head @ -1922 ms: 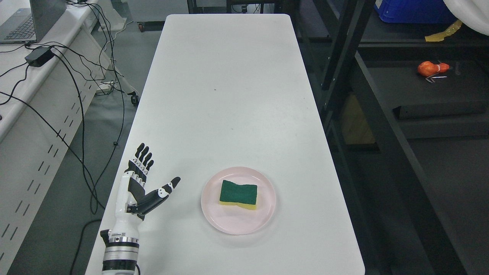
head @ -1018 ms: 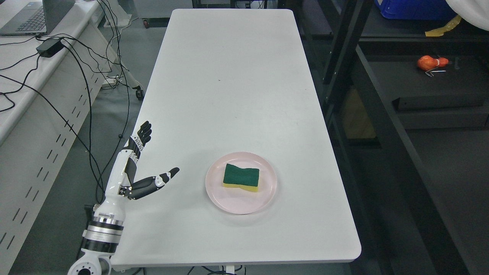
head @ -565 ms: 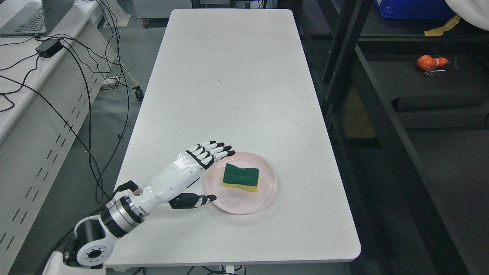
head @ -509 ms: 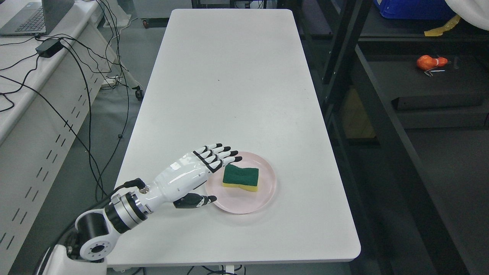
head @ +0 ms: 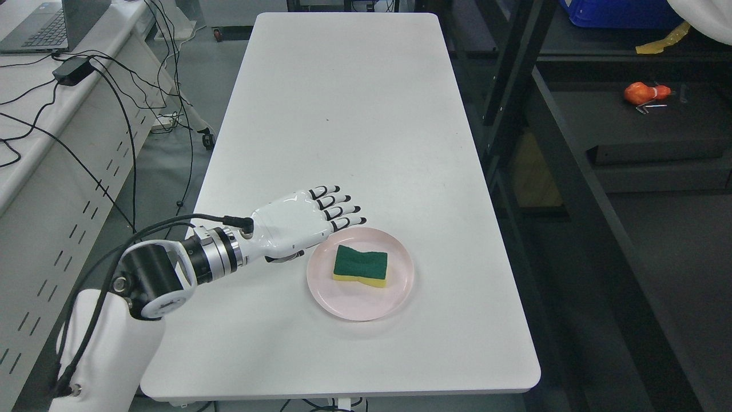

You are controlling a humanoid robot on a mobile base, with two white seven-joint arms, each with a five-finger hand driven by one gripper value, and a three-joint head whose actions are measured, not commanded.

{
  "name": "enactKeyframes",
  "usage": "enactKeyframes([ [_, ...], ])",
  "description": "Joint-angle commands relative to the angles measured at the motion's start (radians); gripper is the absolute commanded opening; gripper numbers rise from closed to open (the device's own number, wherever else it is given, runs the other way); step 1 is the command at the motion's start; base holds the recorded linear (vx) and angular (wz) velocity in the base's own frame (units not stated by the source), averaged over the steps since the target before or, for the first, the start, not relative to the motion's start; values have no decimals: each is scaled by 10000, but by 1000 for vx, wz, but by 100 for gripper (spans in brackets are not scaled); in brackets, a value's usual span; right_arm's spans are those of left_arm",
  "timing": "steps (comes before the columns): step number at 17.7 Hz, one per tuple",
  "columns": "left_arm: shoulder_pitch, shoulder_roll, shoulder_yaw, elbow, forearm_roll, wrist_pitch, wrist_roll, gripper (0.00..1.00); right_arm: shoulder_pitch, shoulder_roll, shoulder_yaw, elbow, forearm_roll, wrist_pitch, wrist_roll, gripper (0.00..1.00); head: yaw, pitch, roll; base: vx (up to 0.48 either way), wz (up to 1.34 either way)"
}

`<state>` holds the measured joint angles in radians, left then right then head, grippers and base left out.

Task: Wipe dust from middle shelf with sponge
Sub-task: 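Raise the left hand and reach toward the sponge on the pink plate, then lower the left hand onto the green-and-yellow sponge and close fingers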

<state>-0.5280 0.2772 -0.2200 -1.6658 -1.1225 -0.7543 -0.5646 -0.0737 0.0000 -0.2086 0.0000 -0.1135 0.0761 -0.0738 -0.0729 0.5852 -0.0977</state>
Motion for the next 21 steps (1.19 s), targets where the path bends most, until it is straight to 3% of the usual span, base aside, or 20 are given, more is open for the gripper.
enactKeyframes([
  [1, -749, 250, -2168, 719, -679, 12, -60, 93, 1, -175, 0, -174, 0, 6, 2, 100, 0, 0, 0, 0, 0],
  [6, -749, -240, -3337, 994, -679, -4, -60, 93, 1, -175, 0, -174, 0, 6, 2, 100, 0, 0, 0, 0, 0],
  [16, -948, -333, -3154, 1333, -740, 119, -60, 81, 1, -175, 15, -174, 0, 6, 2, 100, 0, 0, 0, 0, 0],
  [21, -872, -272, -2802, 1318, -1015, 150, -91, 81, 1, -175, 0, -174, 0, 6, 2, 100, 0, 0, 0, 0, 0],
])
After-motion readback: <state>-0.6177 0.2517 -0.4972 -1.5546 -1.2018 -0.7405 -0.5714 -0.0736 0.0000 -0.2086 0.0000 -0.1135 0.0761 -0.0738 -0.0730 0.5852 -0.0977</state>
